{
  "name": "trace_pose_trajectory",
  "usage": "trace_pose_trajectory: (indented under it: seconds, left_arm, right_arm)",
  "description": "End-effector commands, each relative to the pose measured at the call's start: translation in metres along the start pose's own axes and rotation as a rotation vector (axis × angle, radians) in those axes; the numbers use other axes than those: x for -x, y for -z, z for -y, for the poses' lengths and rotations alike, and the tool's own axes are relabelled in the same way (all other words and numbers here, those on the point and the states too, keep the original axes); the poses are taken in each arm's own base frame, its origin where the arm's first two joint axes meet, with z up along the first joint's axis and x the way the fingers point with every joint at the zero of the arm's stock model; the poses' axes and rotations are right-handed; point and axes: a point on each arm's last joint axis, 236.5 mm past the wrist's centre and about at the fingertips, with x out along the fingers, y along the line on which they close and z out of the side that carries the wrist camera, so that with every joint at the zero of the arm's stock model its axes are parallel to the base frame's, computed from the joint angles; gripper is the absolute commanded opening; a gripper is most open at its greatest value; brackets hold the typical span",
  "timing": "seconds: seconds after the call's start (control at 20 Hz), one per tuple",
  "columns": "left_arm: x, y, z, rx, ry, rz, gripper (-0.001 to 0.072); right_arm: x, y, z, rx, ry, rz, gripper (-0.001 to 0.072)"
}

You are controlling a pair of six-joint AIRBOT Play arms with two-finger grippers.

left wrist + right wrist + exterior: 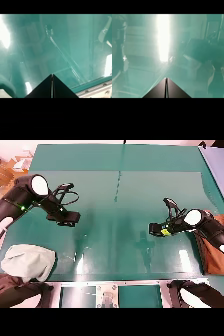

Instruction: Fold the shirts.

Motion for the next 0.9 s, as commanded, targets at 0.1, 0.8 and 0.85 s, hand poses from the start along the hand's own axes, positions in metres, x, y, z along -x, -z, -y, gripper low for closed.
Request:
trace_pose_trajectory:
  seconds: [0.1,0.8,0.85]
  left_arm:
    - [0.001,0.017,-0.012,0.013,-0.051,-0.070,0.0020]
    - [-0.004,0.213,-0.191,0.251,-0.686,-0.476,0.0710]
    - [-0.009,0.220,-0.191,0.247,-0.679,-0.496,0.0709]
  right_arm:
    - [0.000,0.000,0.000,0.001,-0.001,0.000,0.0021]
    - [0.000,0.000,0.000,0.001,-0.001,0.000,0.0021]
    - [0.000,0.000,0.000,0.001,-0.001,0.000,0.0021]
